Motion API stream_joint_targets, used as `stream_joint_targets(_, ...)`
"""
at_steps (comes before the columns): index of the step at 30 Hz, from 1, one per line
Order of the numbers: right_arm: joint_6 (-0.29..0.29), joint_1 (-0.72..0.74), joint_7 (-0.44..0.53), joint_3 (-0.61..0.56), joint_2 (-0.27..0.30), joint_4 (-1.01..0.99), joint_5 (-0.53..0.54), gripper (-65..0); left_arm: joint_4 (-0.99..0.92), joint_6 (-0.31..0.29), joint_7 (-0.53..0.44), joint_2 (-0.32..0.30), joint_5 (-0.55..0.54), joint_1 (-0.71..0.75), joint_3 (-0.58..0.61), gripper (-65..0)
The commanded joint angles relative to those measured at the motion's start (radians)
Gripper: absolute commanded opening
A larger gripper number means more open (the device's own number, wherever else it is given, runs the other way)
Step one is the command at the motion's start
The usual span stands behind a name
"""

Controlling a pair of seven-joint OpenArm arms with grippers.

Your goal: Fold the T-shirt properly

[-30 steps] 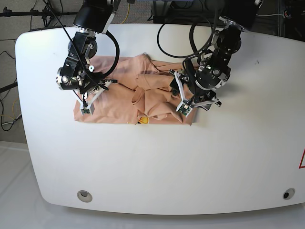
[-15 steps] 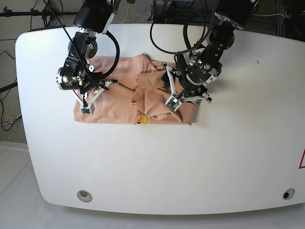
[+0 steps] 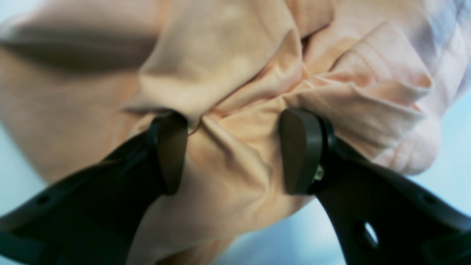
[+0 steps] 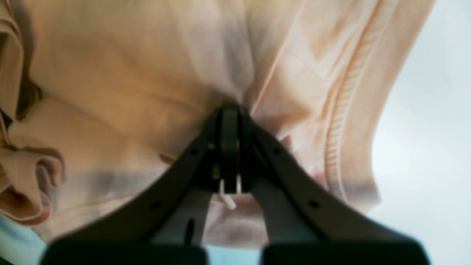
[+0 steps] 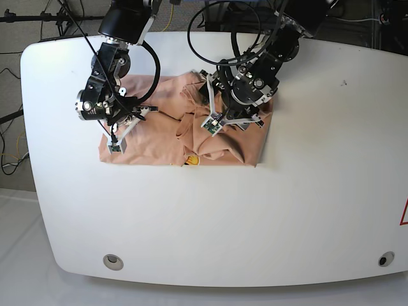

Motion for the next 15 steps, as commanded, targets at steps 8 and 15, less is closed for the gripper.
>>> stream_joint_targets(8,0.000,0.001,-0.022,-0.003,-0.002,-0.001,0.003,-65.0,-0.055,-0.002,-0.001,0.004,-0.117,-0.012,0.002,-28.8)
stream_joint_targets(15,0.000,0.001,-0.022,-0.003,-0.002,-0.001,0.003,-65.0,-0.052,-0.002,0.004,0.009,-0.122,-0.014,0.004,-28.8)
